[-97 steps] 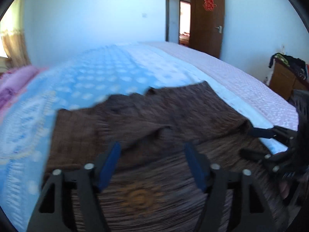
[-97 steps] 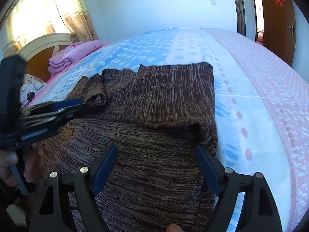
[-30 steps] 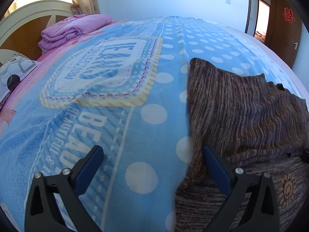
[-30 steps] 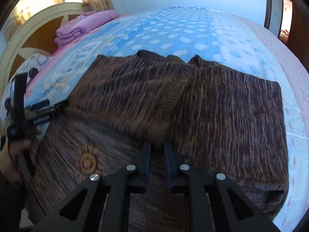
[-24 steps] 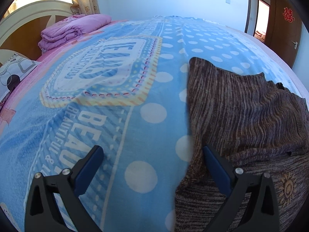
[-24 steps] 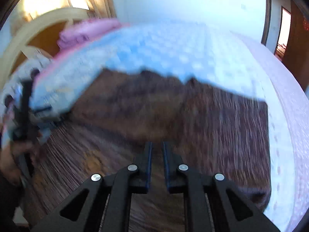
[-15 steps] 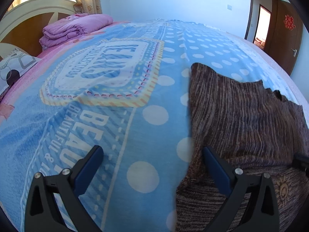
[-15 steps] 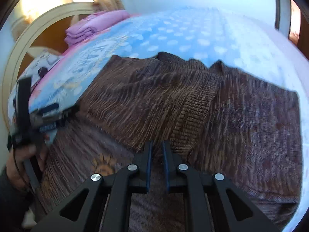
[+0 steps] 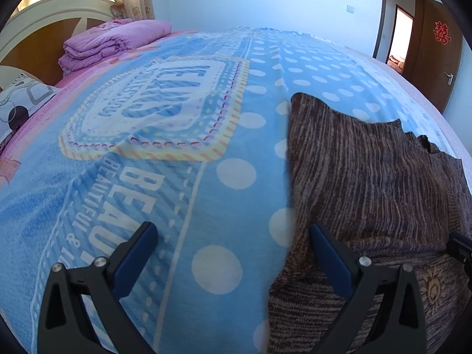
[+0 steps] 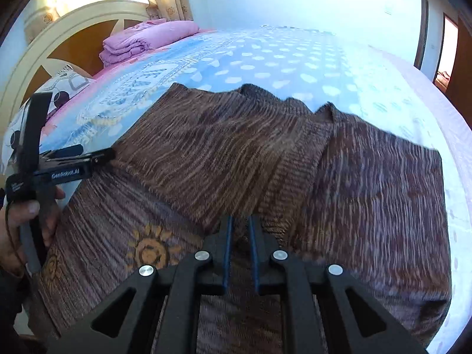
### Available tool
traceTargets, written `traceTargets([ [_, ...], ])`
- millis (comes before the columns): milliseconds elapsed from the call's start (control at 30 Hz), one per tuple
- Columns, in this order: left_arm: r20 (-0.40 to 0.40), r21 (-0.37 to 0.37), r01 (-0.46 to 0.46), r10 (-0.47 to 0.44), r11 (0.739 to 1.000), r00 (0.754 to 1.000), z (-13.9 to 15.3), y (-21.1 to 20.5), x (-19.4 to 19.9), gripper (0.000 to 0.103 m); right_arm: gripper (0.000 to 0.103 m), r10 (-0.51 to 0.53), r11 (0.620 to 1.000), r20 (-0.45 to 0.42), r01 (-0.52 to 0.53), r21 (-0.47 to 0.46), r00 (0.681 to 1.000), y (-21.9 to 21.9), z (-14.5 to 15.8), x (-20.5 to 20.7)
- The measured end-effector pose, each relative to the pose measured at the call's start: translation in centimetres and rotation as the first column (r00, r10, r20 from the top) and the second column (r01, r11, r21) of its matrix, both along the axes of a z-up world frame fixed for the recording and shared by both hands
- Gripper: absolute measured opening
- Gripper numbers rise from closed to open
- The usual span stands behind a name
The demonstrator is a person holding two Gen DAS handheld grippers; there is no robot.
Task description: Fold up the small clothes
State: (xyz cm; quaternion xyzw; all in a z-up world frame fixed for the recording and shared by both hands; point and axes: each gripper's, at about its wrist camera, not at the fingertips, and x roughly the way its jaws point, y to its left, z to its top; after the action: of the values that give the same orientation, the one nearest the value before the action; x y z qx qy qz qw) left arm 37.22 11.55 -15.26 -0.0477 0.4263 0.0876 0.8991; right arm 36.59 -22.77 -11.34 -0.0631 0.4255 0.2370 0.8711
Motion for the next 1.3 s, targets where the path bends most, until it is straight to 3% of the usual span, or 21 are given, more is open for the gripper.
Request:
traceTargets([
  [100, -0.016, 0.005, 0.002, -0.002, 1.000, 1.000, -0.2, -0.1, 0.3, 0.103, 0.012, 0.014, 1.000, 0.044, -0.013, -0.023, 0.999, -0.2, -0.2, -1.1],
  [333, -0.006, -0.004, 0.015, -0.015, 1.000, 1.000, 0.5, -0.4, -1.1, 0.103, 0.014, -0.013, 1.000, 0.030, 0.013, 0.006, 0.999, -0.5, -0.1, -1.0],
  [500, 0.008, -0.051, 0.003, -0.002, 0.999, 1.000, 0.7, 0.2, -3.3, 0.103, 0.039, -0.052, 0.998, 0.050, 0.051, 0.030, 0.997, -2.0, 0.8, -2.7],
  [1000, 0.020, -0.020, 0.128, -0.127, 0.992, 0.992, 1.2, -2.0, -9.3, 0.103, 0.041, -0.070, 0.997, 0.011, 0.070, -0.031, 0.997, -4.5, -0.2, -8.3],
  [1100, 0.008, -0.012, 0.155, -0.155, 0.988, 0.988, 0.9, -2.7, -10.6, 0.103, 0.048, -0.081, 0.996, 0.015, 0.082, -0.025, 0.997, -5.0, -0.3, -9.3],
  [1300, -0.005, -0.011, 0.174, -0.174, 0.985, 0.985, 1.0, -3.4, -13.2, 0.103, 0.049, -0.092, 0.995, 0.032, 0.093, -0.035, 0.995, -5.5, -0.5, -11.1],
])
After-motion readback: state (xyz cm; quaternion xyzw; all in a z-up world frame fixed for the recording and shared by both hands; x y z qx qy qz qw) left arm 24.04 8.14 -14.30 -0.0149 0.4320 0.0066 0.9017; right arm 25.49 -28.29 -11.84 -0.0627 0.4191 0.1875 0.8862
